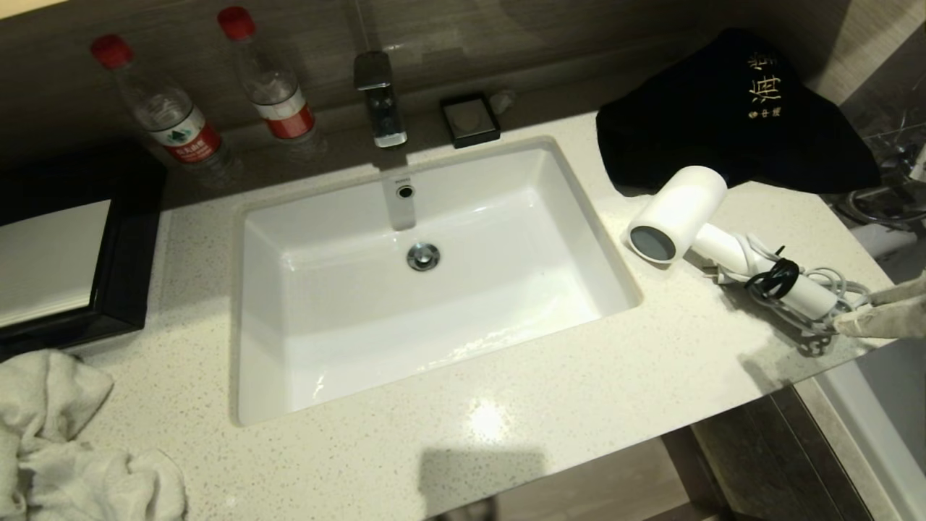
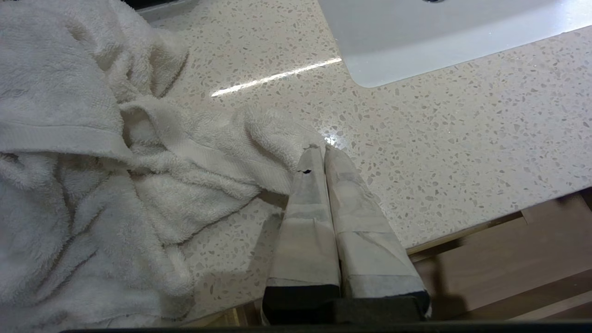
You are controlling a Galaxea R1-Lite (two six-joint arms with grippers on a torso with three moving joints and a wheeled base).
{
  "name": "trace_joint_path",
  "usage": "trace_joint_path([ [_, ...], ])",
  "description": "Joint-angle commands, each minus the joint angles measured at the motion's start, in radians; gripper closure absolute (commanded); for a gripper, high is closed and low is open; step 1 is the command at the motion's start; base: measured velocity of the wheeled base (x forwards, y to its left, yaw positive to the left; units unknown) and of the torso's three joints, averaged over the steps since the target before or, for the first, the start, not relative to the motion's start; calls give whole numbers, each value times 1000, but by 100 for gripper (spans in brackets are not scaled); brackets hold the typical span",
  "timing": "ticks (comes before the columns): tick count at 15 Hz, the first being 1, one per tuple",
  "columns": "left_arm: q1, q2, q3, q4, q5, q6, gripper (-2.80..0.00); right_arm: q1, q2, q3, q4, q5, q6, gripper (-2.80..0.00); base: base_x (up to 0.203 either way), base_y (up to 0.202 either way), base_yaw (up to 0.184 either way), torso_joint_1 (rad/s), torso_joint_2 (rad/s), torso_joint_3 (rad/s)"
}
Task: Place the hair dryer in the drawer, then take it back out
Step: Pick up the hairdryer
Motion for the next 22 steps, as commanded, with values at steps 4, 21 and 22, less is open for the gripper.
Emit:
trace_joint_path([
  [4,0,-2,1,0,0,0,0,-2,14,86,-131,46,-146,-280,0,0,0,-4,17,5],
  [21,0,-2,1,0,0,0,0,-109,284,-6,-243,85,-400,-280,0,0,0,0,0,0],
  [22,0,-2,0,0,0,0,0,-109,298,-13,-243,87,-412,-280,0,0,0,0,0,0],
])
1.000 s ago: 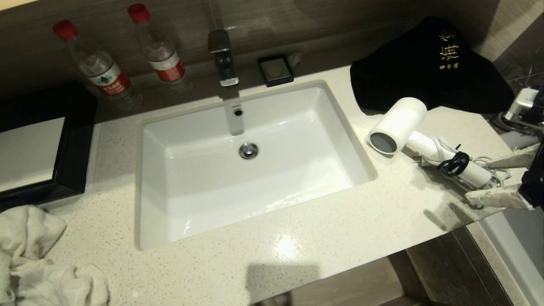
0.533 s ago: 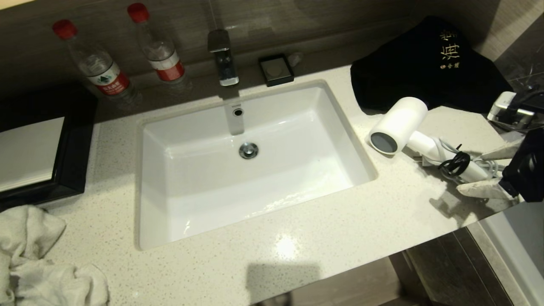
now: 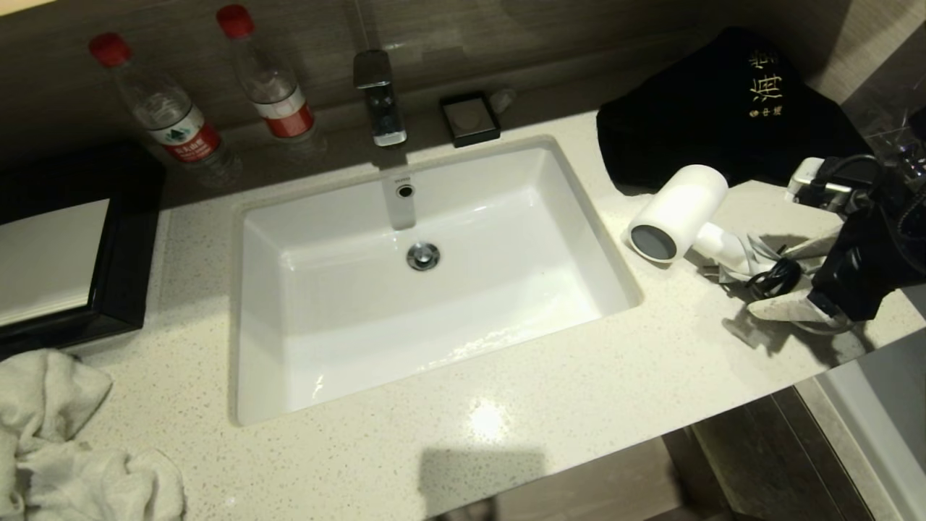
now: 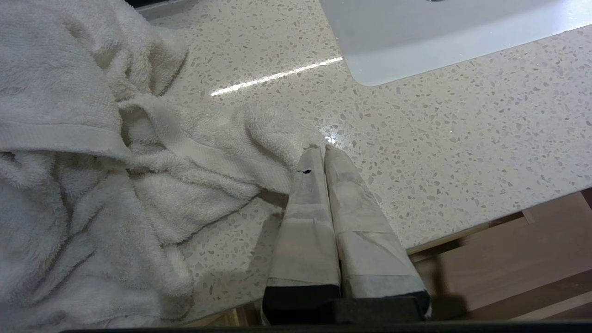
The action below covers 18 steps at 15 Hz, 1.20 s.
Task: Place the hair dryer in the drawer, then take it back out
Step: Pick up the hairdryer
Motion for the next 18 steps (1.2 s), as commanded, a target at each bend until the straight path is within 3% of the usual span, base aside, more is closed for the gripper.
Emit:
trace_joint_path([
  [1,0,-2,0,0,0,0,0,0,45,-17,2,4,-12,-280,0,0,0,0,0,0],
  [12,0,-2,0,0,0,0,0,0,97,-41,0,10,-14,-280,0,0,0,0,0,0],
  [13,0,-2,0,0,0,0,0,0,97,-40,2,18,-14,0,0,0,0,0,0,0],
  [18,0,-2,0,0,0,0,0,9,78,-31,4,19,-11,0,0,0,0,0,0,0],
])
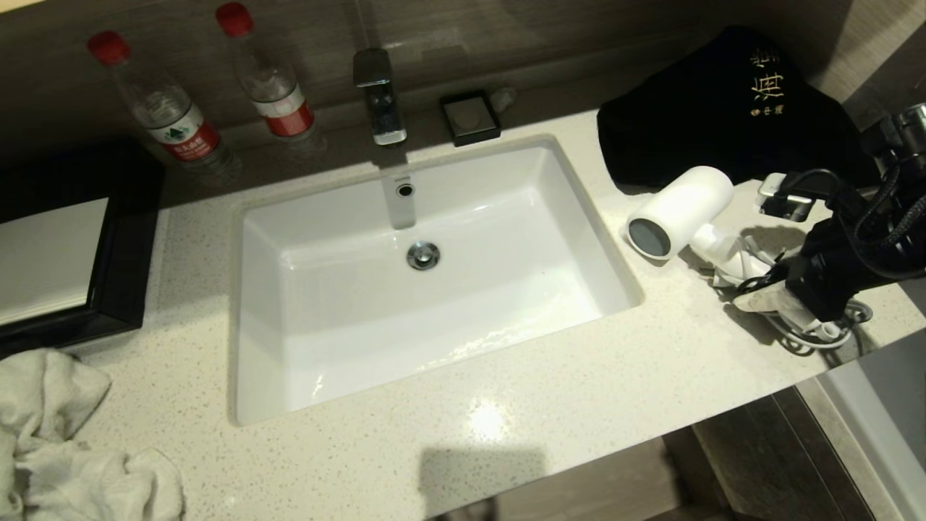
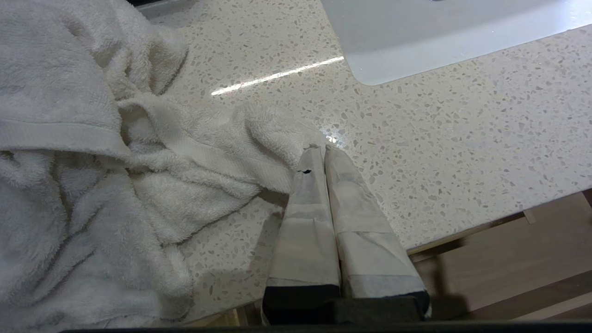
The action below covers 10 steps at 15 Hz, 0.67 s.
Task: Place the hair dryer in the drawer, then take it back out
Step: Pick up the hairdryer
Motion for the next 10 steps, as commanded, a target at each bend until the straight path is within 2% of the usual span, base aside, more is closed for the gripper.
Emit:
trace_joint_path([
  [1,0,-2,0,0,0,0,0,-1,-20,-4,7,1,-4,0,0,0,0,0,0,0],
  [10,0,-2,0,0,0,0,0,-17,-200,85,8,-9,2,0,0,0,0,0,0,0],
])
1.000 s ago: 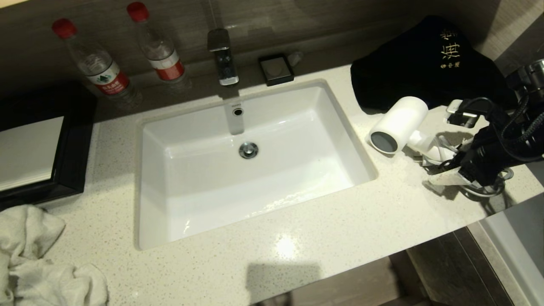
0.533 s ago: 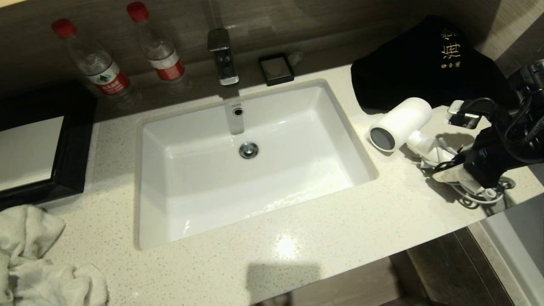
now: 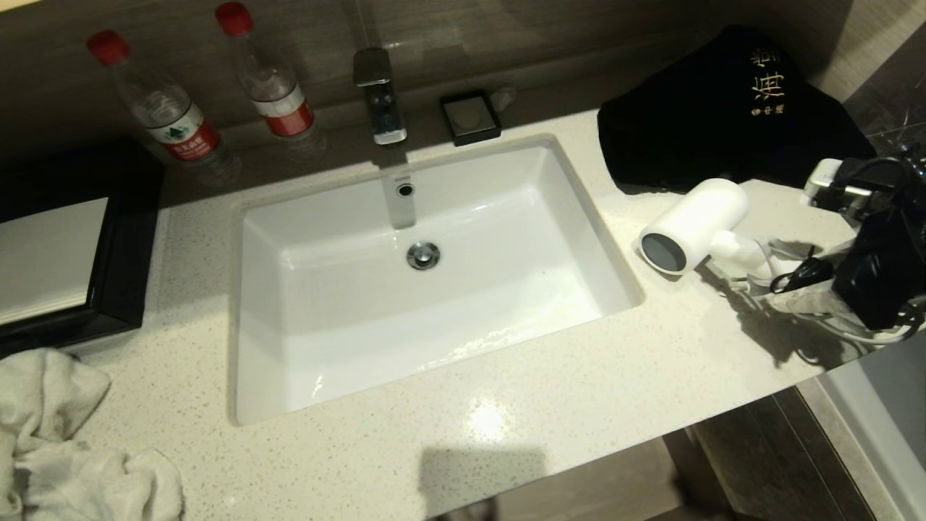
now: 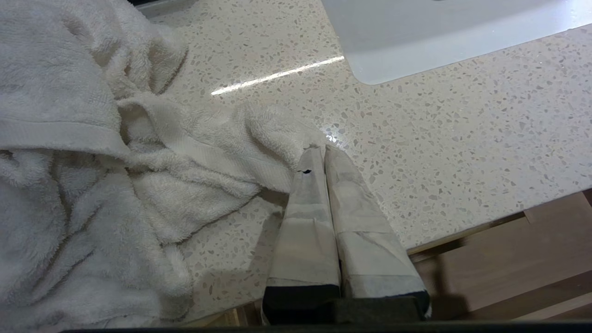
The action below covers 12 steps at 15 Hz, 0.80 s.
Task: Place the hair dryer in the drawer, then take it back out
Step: Pick up the hairdryer, then put it into the drawer
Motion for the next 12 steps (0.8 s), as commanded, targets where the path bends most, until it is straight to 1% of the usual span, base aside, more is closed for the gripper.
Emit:
trace_joint_path([
  [1,0,-2,0,0,0,0,0,-3,-69,30,0,1,-4,0,0,0,0,0,0,0],
  [5,0,-2,0,0,0,0,0,-33,-158,77,-7,1,2,0,0,0,0,0,0,0],
  [6,0,-2,0,0,0,0,0,-40,-182,84,-7,2,5,0,0,0,0,-187,236,36],
  [8,0,-2,1,0,0,0,0,-46,-208,96,-12,3,40,0,0,0,0,-340,405,35],
  [12,0,-1,0,0,0,0,0,-45,-254,109,-65,3,96,0,0,0,0,-421,424,20],
])
